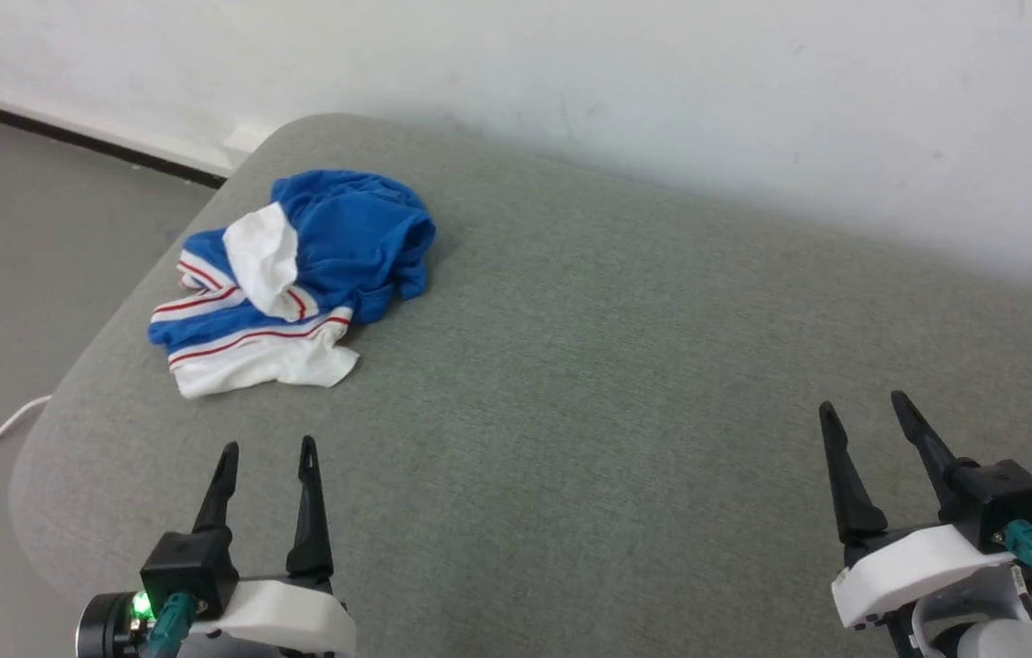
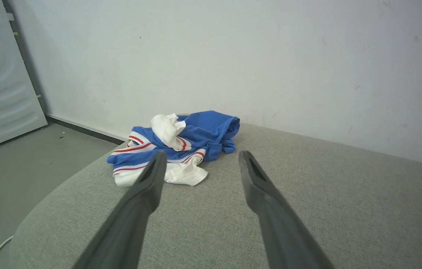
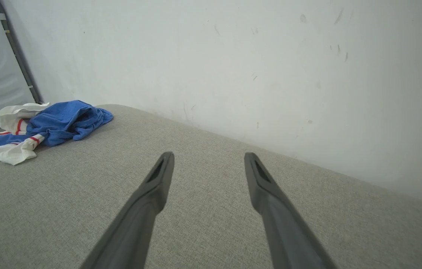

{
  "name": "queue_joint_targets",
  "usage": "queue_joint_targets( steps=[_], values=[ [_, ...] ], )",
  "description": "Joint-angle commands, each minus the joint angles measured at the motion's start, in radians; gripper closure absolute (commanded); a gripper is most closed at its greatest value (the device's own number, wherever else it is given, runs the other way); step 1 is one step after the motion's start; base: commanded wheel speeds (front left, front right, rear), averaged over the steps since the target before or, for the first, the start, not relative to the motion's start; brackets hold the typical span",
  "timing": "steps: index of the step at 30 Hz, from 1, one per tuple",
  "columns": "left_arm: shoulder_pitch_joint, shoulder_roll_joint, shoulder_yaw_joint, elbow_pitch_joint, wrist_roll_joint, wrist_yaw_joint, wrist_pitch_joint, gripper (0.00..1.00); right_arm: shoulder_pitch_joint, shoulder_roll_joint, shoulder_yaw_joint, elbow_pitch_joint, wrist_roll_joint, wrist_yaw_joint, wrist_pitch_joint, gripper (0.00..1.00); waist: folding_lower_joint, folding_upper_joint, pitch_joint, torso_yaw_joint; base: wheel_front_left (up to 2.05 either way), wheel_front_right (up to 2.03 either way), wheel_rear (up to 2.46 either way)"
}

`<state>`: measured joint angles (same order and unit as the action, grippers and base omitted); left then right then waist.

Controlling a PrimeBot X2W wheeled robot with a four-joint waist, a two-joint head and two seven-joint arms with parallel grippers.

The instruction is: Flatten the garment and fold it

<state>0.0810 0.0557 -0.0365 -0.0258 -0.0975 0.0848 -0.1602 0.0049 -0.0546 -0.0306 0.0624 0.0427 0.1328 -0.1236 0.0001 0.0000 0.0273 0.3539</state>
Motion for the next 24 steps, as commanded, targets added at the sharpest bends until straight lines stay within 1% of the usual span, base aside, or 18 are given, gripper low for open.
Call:
queue_joint_targets(
  steps=[1,12,24],
  values=[
    [0.010,-0.003,-0.003,-0.006,-0.004,0.008,-0.009,0.00,-0.010,0.003,0.000,-0.002,-0.002,-0.001,-0.001,0.00,-0.0001,0.0000,0.008,0.028,0.00,0.00,0.00],
    [0.021,-0.004,-0.001,-0.001,-0.031,0.011,-0.032,0.00,-0.014,0.003,0.016,0.001,0.000,-0.002,-0.012,0.00,-0.0001,0.0000,0.012,0.122,0.00,0.00,0.00],
    [0.033,-0.005,0.010,0.004,-0.048,0.010,-0.057,0.00,-0.015,0.004,0.021,0.014,0.004,-0.002,-0.028,0.00,-0.0001,0.0000,0.008,0.189,0.00,0.00,0.00]
  ],
)
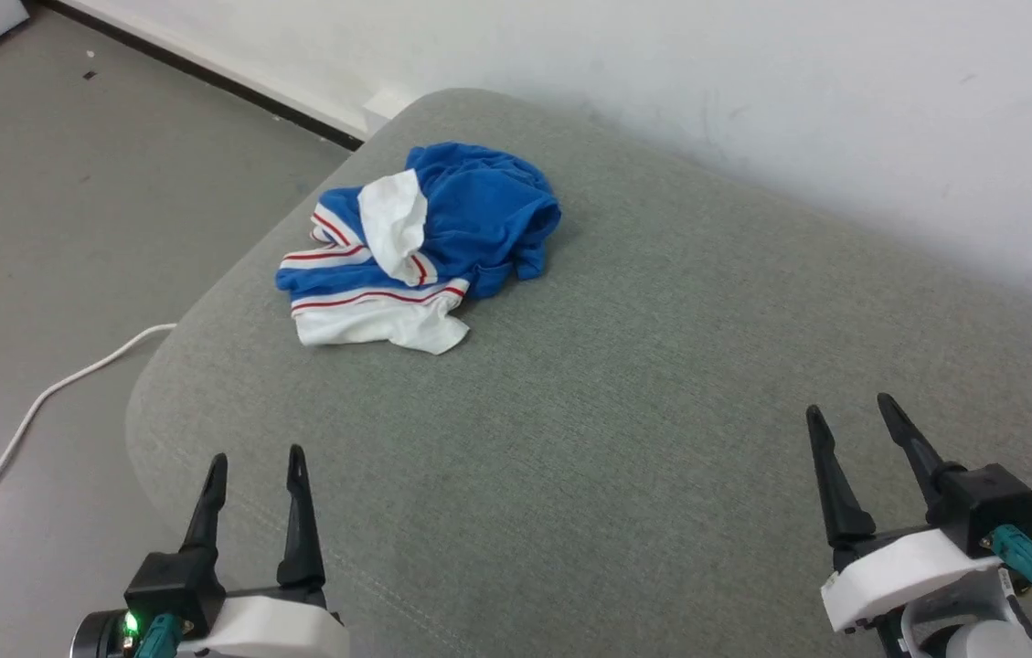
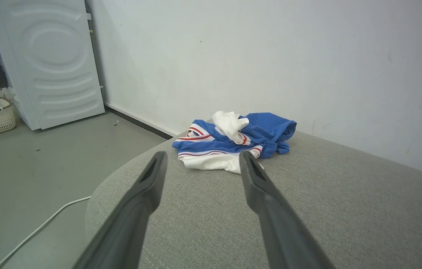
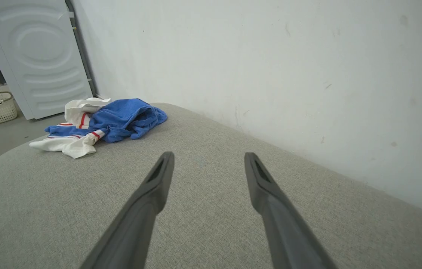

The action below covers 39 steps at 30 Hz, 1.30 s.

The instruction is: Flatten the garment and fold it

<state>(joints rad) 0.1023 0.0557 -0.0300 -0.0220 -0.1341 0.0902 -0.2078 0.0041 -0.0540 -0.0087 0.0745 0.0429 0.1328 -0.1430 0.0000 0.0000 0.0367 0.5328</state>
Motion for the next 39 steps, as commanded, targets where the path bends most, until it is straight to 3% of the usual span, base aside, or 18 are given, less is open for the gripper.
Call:
queue_joint_targets(
  steps=[1,21,39],
  values=[
    [0.012,-0.005,0.004,0.001,-0.012,0.003,-0.012,0.00,-0.014,0.003,-0.001,0.003,0.004,-0.002,-0.010,0.00,0.0000,0.0000,-0.001,0.014,0.00,0.00,0.00],
    [0.034,-0.005,0.017,0.016,-0.032,-0.011,-0.054,0.00,-0.004,0.004,-0.017,0.017,-0.005,-0.002,-0.042,0.00,0.0000,0.0000,-0.002,0.110,0.00,0.00,0.00],
    [-0.004,-0.005,0.017,-0.005,-0.082,-0.028,-0.054,0.00,-0.002,0.004,-0.020,-0.011,-0.002,-0.002,-0.019,0.00,0.0000,0.0000,0.014,0.102,0.00,0.00,0.00]
  ],
)
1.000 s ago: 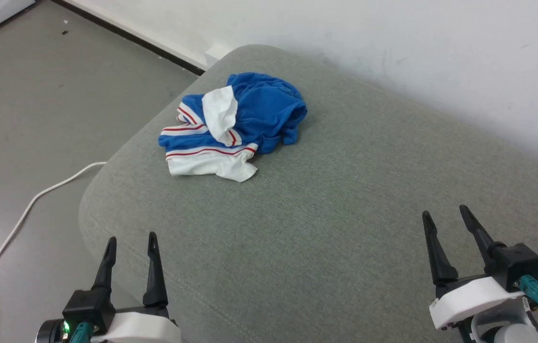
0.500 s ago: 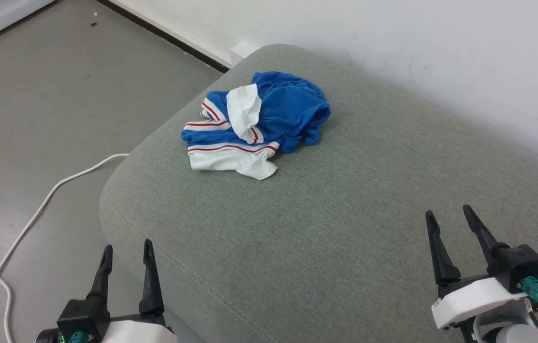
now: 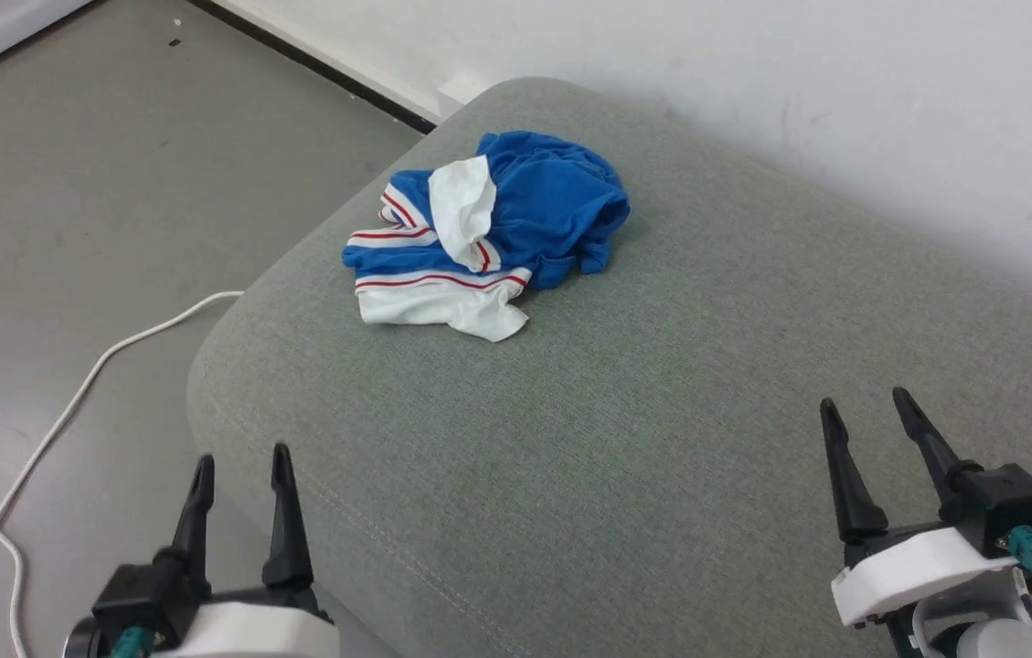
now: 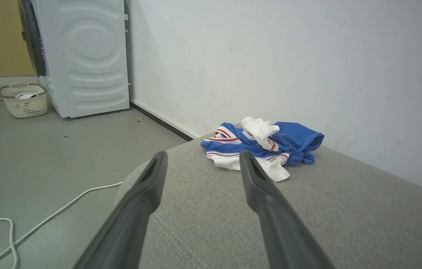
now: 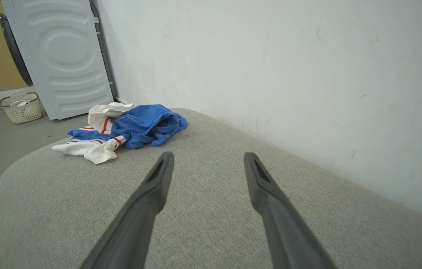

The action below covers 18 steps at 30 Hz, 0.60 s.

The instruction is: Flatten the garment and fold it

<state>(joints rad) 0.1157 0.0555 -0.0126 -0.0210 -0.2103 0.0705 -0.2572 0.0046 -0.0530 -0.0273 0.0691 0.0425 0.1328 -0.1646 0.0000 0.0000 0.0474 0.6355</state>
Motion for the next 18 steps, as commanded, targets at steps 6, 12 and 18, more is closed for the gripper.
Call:
queue_joint_targets(
  steps=[6,12,18],
  values=[
    [-0.096,-0.005,-0.011,-0.072,-0.031,-0.031,0.008,0.00,-0.010,0.003,-0.017,-0.068,-0.009,-0.002,0.033,0.00,0.0000,0.0000,0.031,-0.012,0.00,0.00,0.00],
    [-0.355,0.048,-0.005,-0.193,-0.048,-0.036,0.201,0.00,-0.031,0.003,-0.026,-0.208,-0.080,-0.002,0.112,0.00,0.0000,0.0000,0.110,-0.044,0.00,0.00,0.00],
    [-0.650,0.122,0.042,-0.129,-0.092,-0.046,0.365,0.00,-0.059,-0.036,-0.015,-0.354,-0.114,-0.002,0.200,0.00,0.0000,0.0000,0.227,-0.086,0.00,0.00,0.00]
  ],
)
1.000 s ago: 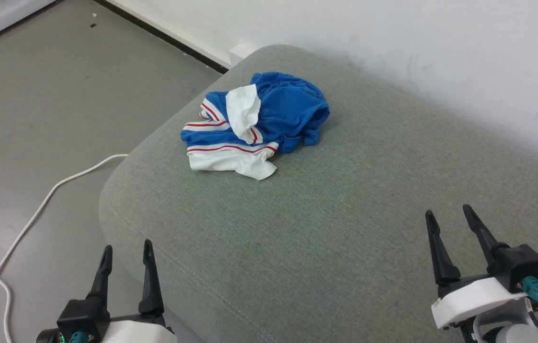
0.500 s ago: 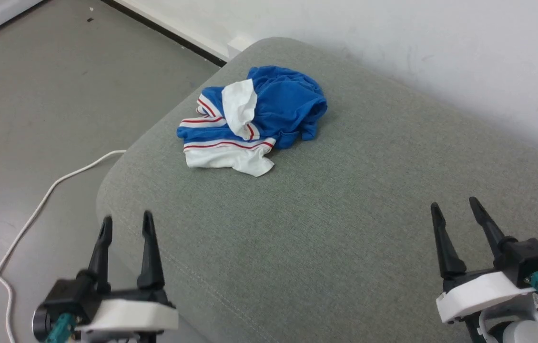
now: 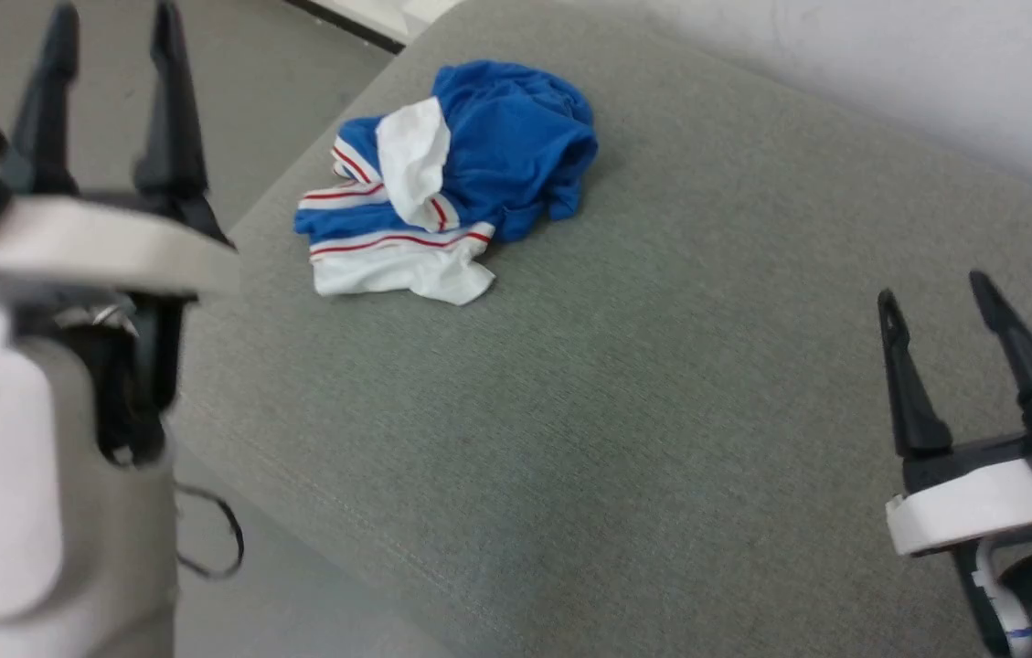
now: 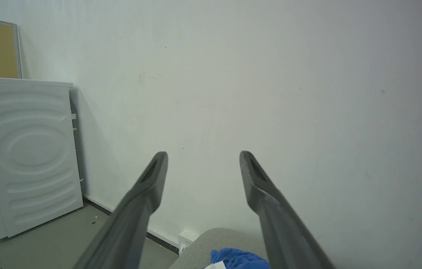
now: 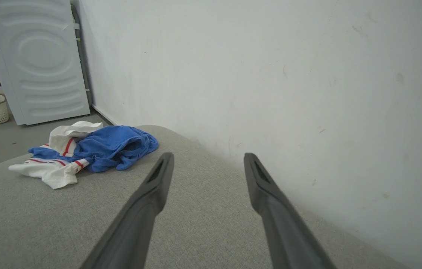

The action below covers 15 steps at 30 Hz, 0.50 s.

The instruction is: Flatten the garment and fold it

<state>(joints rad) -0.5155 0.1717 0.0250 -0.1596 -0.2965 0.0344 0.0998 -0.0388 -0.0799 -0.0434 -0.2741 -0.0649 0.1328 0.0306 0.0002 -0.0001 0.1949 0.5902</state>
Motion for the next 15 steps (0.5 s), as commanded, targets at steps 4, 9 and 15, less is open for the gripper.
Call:
queue_joint_targets(
  steps=[4,9,15],
  values=[
    [-0.152,0.047,0.018,0.096,-0.028,-0.027,0.069,0.00,-0.035,-0.036,0.001,-0.081,-0.001,-0.002,0.047,0.00,-0.0002,0.0001,0.145,-0.069,0.00,0.00,0.00],
    [-0.298,0.112,0.034,0.243,-0.035,-0.040,0.139,0.00,-0.072,-0.092,0.014,-0.180,0.009,-0.002,0.104,0.00,-0.0002,0.0001,0.243,-0.122,0.00,0.00,0.00],
    [-0.360,0.166,0.047,0.407,-0.072,-0.070,0.228,0.00,-0.111,-0.131,0.016,-0.259,0.022,-0.002,0.150,0.00,-0.0002,0.0001,0.339,-0.180,0.00,0.00,0.00]
  ],
)
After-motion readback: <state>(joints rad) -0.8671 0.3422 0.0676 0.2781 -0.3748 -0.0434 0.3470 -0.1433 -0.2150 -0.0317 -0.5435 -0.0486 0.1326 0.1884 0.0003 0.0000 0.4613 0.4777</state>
